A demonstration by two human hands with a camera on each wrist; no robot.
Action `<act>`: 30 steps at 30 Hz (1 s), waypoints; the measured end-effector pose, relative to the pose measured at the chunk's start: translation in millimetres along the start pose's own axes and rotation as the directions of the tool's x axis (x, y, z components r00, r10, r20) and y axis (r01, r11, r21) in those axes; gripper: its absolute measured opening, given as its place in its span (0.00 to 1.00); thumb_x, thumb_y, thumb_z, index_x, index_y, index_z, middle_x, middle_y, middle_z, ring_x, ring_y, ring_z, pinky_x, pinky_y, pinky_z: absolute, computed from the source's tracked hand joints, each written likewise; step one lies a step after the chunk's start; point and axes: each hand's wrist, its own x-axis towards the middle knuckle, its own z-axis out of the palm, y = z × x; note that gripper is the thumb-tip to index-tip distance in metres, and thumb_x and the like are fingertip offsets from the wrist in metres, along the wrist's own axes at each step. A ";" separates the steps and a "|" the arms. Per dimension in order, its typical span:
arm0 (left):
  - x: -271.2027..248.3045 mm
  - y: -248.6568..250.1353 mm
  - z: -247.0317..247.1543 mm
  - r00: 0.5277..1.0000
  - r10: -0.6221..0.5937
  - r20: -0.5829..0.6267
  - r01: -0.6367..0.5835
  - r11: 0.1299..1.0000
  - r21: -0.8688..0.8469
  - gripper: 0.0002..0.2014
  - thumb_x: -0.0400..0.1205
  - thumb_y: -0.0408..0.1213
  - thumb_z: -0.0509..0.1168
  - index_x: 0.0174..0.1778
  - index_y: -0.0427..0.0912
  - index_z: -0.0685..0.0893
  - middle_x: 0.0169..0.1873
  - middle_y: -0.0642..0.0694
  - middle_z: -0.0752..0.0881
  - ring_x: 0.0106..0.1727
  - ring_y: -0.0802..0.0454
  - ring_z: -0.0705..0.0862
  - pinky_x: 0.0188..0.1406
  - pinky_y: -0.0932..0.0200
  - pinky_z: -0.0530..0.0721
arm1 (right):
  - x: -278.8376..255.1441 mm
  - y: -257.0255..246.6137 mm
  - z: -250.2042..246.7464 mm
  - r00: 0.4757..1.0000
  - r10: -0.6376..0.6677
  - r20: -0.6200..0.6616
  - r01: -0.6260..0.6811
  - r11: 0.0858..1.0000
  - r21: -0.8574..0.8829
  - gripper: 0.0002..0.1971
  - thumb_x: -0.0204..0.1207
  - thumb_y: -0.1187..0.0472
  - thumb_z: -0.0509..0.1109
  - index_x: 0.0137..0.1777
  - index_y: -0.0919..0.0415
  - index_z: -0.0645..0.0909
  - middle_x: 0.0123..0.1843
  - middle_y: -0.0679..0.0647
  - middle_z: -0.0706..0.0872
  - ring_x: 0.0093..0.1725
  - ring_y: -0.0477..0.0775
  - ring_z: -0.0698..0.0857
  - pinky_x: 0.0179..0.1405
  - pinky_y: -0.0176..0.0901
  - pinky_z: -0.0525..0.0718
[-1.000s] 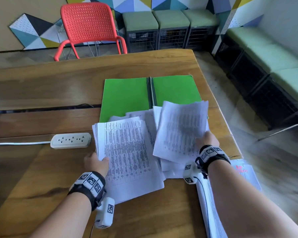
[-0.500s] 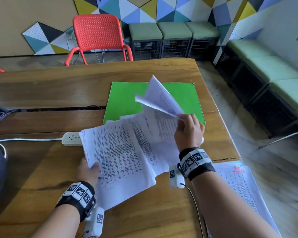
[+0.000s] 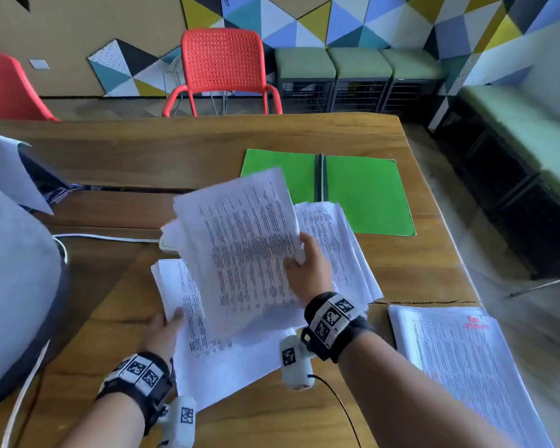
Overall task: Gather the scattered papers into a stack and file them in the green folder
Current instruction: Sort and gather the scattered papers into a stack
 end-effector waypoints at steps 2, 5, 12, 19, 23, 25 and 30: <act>8.2 -10.1 -5.1 0.990 -0.097 0.099 0.114 0.977 -0.183 0.37 0.66 0.77 0.61 0.60 0.52 0.86 0.57 0.43 0.90 0.58 0.38 0.87 0.63 0.34 0.81 | -5.0 27.0 20.4 0.978 0.171 0.118 -0.165 0.984 -0.066 0.27 0.76 0.65 0.65 0.76 0.53 0.69 0.55 0.57 0.87 0.41 0.54 0.82 0.42 0.44 0.79; -0.1 -0.1 -1.1 0.993 -0.053 0.105 0.063 0.994 -0.089 0.38 0.66 0.74 0.66 0.64 0.51 0.82 0.60 0.44 0.87 0.61 0.40 0.85 0.64 0.39 0.80 | -12.8 57.4 45.0 0.948 0.221 0.231 -0.160 0.953 -0.256 0.21 0.76 0.64 0.62 0.70 0.58 0.76 0.52 0.57 0.87 0.45 0.58 0.84 0.42 0.41 0.77; -8.9 7.6 2.4 0.985 0.168 -0.024 -0.156 0.950 0.271 0.29 0.76 0.31 0.72 0.71 0.41 0.70 0.66 0.45 0.81 0.66 0.41 0.80 0.69 0.42 0.77 | 21.6 72.2 13.8 0.981 0.193 -0.025 -0.174 0.814 -0.554 0.24 0.79 0.54 0.67 0.75 0.54 0.72 0.71 0.59 0.75 0.68 0.62 0.77 0.68 0.55 0.76; -7.4 17.1 0.8 0.967 0.249 -0.043 -0.234 0.946 0.223 0.11 0.77 0.25 0.68 0.53 0.40 0.79 0.52 0.41 0.86 0.54 0.40 0.85 0.59 0.46 0.82 | 56.2 77.1 -4.6 0.943 0.332 -0.021 -0.291 0.794 -0.533 0.14 0.80 0.58 0.60 0.61 0.64 0.78 0.59 0.66 0.84 0.48 0.61 0.81 0.52 0.46 0.80; 4.1 33.6 9.1 0.977 0.211 -0.018 -0.201 0.953 0.228 0.08 0.74 0.31 0.72 0.45 0.45 0.82 0.45 0.41 0.89 0.47 0.38 0.87 0.54 0.40 0.86 | 74.9 77.9 -33.9 0.938 0.280 -0.206 -0.347 0.783 -0.516 0.14 0.81 0.61 0.57 0.57 0.67 0.80 0.60 0.69 0.79 0.49 0.61 0.77 0.52 0.50 0.78; 5.2 48.6 18.2 0.978 0.207 0.013 -0.206 0.961 0.184 0.08 0.69 0.34 0.74 0.40 0.45 0.82 0.42 0.39 0.89 0.45 0.37 0.88 0.51 0.39 0.88 | 79.7 84.4 -50.9 0.901 0.352 -0.253 -0.433 0.699 -0.569 0.16 0.81 0.56 0.56 0.60 0.62 0.80 0.64 0.66 0.76 0.61 0.64 0.75 0.61 0.55 0.76; 3.4 73.3 51.2 0.945 0.314 0.095 -0.328 0.908 0.261 0.05 0.73 0.30 0.71 0.35 0.44 0.83 0.40 0.38 0.87 0.38 0.43 0.84 0.36 0.58 0.80 | 81.9 96.9 -61.4 0.879 0.441 -0.180 -0.459 0.682 -0.569 0.18 0.77 0.55 0.62 0.66 0.55 0.76 0.66 0.63 0.75 0.61 0.66 0.78 0.64 0.59 0.79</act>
